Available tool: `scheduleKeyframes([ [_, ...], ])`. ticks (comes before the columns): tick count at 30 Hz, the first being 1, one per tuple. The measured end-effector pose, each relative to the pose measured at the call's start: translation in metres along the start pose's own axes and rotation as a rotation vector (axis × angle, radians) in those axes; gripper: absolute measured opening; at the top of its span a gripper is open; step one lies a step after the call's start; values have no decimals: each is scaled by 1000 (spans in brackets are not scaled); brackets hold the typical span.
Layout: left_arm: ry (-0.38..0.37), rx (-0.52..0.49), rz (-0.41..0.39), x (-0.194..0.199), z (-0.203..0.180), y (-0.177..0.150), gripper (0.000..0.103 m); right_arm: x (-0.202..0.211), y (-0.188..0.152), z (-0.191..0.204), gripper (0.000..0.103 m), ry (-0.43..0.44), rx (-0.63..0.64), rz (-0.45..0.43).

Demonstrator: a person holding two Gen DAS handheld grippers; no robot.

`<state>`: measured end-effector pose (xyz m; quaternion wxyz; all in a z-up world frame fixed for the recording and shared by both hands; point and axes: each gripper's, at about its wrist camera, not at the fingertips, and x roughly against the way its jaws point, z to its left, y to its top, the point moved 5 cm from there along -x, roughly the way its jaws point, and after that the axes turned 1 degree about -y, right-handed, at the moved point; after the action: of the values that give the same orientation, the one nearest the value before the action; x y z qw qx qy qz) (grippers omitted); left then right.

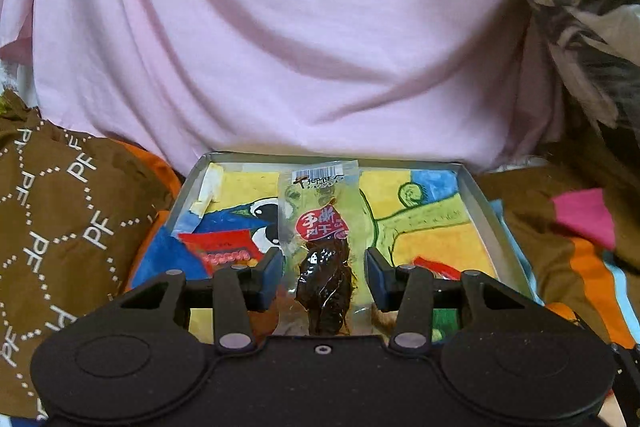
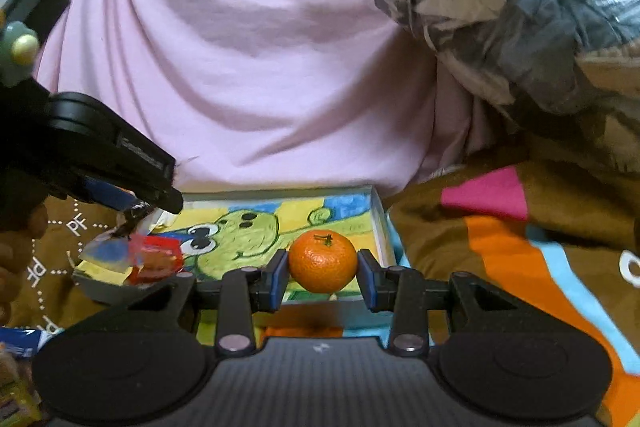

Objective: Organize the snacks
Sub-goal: 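Carry the jerky packet and orange over the grey tray with both tools, then open the left tool over the tray while the right tool releases the orange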

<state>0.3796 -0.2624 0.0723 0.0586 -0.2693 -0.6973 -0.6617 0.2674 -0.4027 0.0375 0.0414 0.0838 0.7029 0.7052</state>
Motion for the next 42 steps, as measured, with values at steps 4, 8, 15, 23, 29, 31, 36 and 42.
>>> scheduleKeyframes([
  [4, 17, 12, -5, -20, 0, 2, 47, -16, 0, 5, 41, -4, 5, -3],
  [8, 31, 29, 7, -39, 2, -1, 47, -27, -5, 7, 41, -8, -3, 16],
  [15, 43, 32, 7, -59, 3, -5, 47, -40, -17, 8, 41, -21, -11, 71],
  [23, 44, 25, 24, -70, 3, -9, 47, -42, -20, 9, 41, -16, -4, 88],
  [29, 64, 19, 56, -75, 2, -15, 49, -46, -20, 11, 43, -14, 7, 101],
  [31, 72, 26, 58, -75, 3, -16, 56, -47, -19, 11, 49, -13, 5, 105],
  [36, 66, 21, 33, -66, 3, -13, 73, -45, -18, 12, 61, -10, 9, 100],
  [42, 69, 33, -11, -47, 8, -10, 95, -40, -12, 16, 78, -14, 23, 78],
])
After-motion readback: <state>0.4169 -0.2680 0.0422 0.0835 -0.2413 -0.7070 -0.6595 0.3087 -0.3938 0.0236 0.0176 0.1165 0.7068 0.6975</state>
